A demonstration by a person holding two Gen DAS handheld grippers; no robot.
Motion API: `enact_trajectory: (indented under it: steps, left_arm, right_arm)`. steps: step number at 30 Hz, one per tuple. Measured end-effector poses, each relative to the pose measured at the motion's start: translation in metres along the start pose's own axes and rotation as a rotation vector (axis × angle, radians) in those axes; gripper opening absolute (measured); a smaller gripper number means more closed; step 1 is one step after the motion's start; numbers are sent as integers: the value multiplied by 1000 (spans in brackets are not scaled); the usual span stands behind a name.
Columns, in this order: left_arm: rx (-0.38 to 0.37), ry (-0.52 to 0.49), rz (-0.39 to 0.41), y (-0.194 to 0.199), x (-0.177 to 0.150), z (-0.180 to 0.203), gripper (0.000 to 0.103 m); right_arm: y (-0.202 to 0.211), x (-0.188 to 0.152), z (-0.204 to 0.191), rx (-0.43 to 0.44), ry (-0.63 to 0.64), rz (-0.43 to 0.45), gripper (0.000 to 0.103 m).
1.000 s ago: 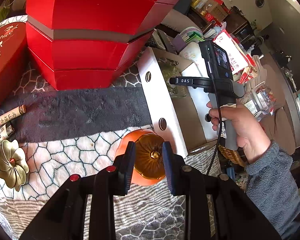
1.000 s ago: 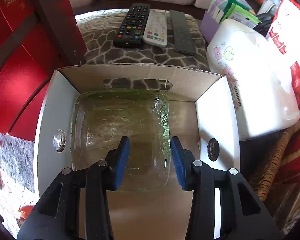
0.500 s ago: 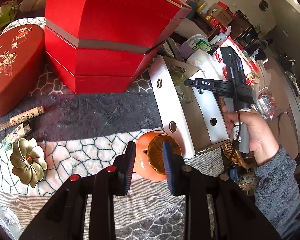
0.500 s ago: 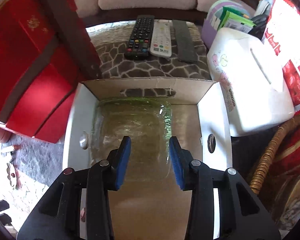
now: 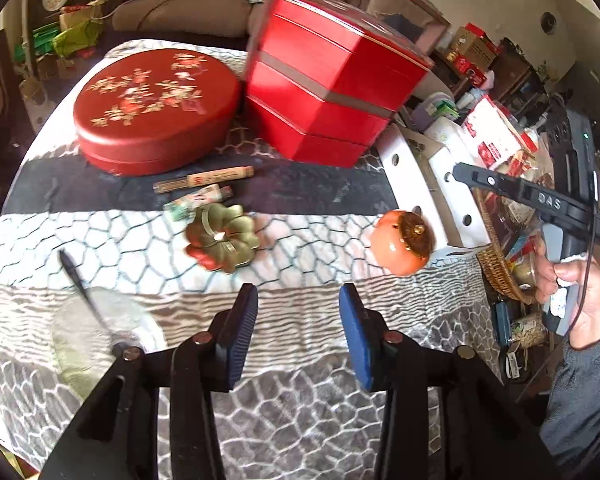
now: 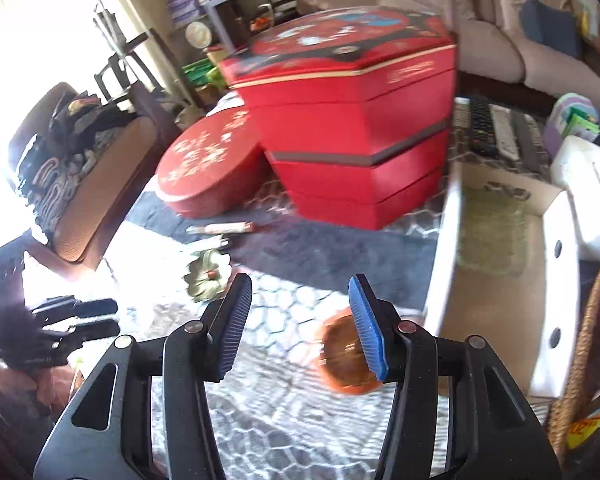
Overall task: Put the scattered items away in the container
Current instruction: 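Close both grippers on the rim of the clear glass bowl holding the spoon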
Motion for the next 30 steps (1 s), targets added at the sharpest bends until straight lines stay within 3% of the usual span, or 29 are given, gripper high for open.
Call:
enact_trajectory:
  steps: [7, 13, 16, 22, 26, 30]
  left_arm:
    - [136, 165, 13, 48, -18, -108, 51]
    - [199, 172, -29, 37, -34, -143, 51]
    - [231, 180, -31, 29, -38, -153, 51]
    - [199, 234, -42, 17, -41, -165, 51]
    - [194, 222, -80, 4, -48, -163, 28]
    - [192, 218, -96, -6, -54, -162, 20]
  right_arm:
    - [-43, -43, -116, 103, -20, -93, 49]
    - [-97, -75, -175, 118, -64, -180, 49]
    - [-121, -89, -183, 44, -65, -201, 46]
    - [-153, -108, -179, -17, -146, -254, 41]
    - [-164, -113, -181, -44, -151, -268, 40]
    - [-174, -114, -189, -60, -127, -282, 32]
Point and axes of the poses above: each gripper's, at about its wrist camera, not at the fingertips, and y roughly against the way its jaws point, z to its right, x to its top, the point moved 8 cm from there along -y, roughly the way its jaws point, and after that the axes turned 13 degrees about z, right-handed, at the moved point
